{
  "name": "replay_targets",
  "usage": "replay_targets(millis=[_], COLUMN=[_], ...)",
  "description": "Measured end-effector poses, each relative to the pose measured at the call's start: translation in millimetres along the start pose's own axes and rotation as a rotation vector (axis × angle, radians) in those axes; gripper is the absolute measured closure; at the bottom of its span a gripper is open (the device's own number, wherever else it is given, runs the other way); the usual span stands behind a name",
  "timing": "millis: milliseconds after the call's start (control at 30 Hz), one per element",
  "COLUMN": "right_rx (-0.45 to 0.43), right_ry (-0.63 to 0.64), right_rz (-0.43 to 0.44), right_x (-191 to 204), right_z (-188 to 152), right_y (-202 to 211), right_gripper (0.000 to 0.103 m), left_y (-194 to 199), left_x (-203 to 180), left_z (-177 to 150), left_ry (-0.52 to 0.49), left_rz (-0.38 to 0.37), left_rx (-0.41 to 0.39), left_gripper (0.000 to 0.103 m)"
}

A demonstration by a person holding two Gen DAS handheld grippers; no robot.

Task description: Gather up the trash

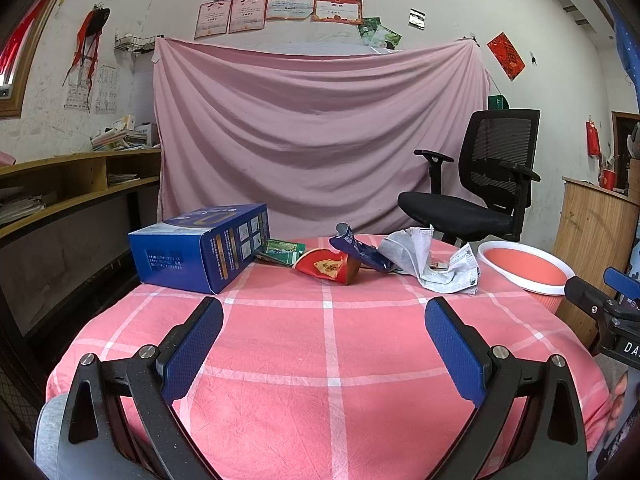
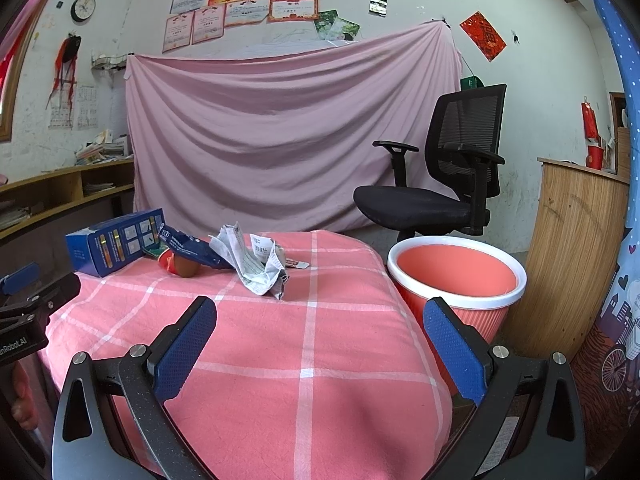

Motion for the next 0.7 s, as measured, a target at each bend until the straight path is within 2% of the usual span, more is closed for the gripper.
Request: replay_targets(millis=[700], right_rx=[0.0], right_ry=[-0.002], right_rz=[0.0], right_x=[-0.3], right_z=[0.7], right_y=[-0.3], right_gripper=[0.0], left_y=[0.4], left_x=[-1.5], left_z=[0.0], left_ry=[-0.005], left_rz=[-0.001], left_rx=[-0.001], left_gripper=[0.004])
Point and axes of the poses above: each gripper's, at about its wrist camera, not at the fingertips, and y roughly against the way its jaws point, x to its left, z to its top, the point moved 3 cm from there along -y, roughly the way its jaws point, and after that the axes turned 14 degrees about y, right-handed, at the moved point
